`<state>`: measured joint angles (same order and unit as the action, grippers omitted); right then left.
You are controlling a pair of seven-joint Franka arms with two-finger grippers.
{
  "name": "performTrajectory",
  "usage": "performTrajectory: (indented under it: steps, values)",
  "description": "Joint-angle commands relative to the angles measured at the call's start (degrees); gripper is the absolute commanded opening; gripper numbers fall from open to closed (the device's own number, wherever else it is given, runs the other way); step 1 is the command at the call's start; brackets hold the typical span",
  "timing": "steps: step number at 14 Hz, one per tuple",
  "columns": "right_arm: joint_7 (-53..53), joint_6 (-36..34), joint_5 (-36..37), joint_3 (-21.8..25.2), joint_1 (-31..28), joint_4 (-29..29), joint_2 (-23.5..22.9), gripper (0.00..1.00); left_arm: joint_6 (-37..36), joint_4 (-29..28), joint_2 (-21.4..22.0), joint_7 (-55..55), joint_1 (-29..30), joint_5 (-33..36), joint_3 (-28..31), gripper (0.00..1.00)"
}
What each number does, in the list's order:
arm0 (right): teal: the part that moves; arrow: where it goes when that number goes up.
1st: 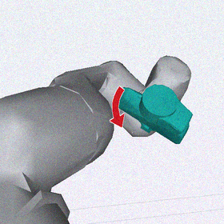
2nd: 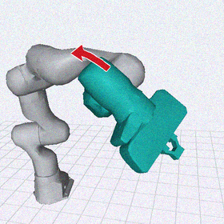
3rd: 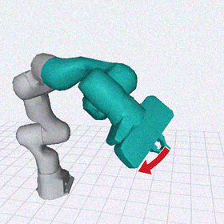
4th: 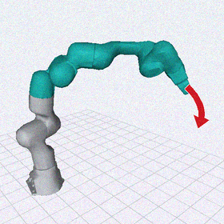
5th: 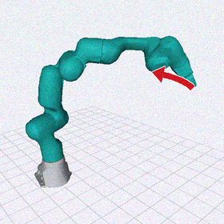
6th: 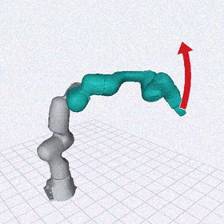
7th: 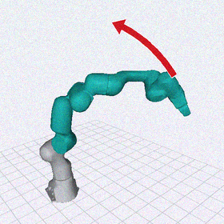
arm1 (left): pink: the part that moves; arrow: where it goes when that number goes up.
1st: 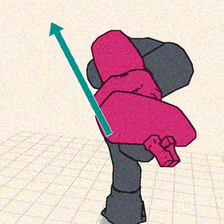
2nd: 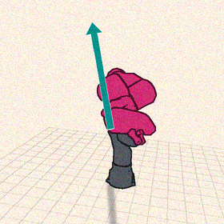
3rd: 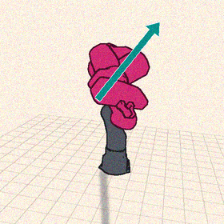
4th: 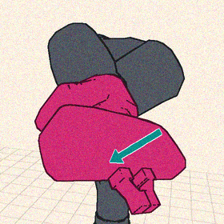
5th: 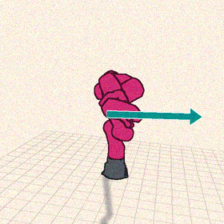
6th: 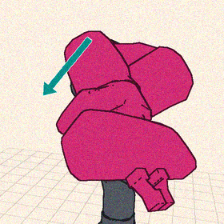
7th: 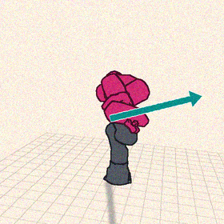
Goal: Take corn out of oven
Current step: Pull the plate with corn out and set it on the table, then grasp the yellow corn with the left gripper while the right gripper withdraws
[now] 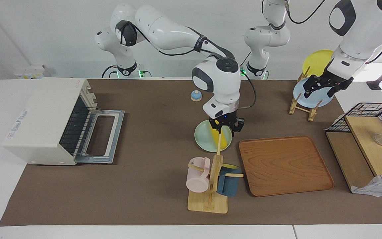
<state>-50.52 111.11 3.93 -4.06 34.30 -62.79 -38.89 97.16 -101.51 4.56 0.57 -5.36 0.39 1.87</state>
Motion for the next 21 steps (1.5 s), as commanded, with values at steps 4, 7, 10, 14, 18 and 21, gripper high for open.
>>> performTrajectory:
  steps: [4, 7, 10, 14, 18, 21]
  values:
    - [25.73, -0.37, -0.94, -1.13, -19.61, -34.9, 21.56, 0.32, 19.25, -13.35, -0.5, 20.02, -10.78, 0.32, -0.73, 1.0]
    - [34.14, 6.73, -0.41, -1.04, -25.58, -47.82, 25.61, 0.11, 28.32, -13.19, -9.98, 33.41, -20.63, 0.76, -0.46, 1.0]
    - [40.06, 10.18, -0.24, -0.95, -30.26, -51.81, 25.36, 0.06, 33.7, -13.1, -14.83, 39.58, -26.44, 0.84, -0.46, 1.0]
    - [40.24, 12.9, 1.51, -0.95, -30.96, -53.31, 24.12, 0.06, 37.74, -11.7, -21.5, 46.26, -31.98, 2.69, -0.46, 1.0]
    - [40.33, 12.82, 5.83, -0.95, -32.02, -53.66, 24.21, 0.06, 39.68, -11.87, -23.81, 48.65, -32.96, 3.92, -0.46, 0.01]
    - [40.41, 12.99, 6.27, -0.95, -32.37, -54.28, 24.3, 0.06, 34.18, -6.8, -23.81, 48.13, -32.18, 4.71, -0.11, 0.0]
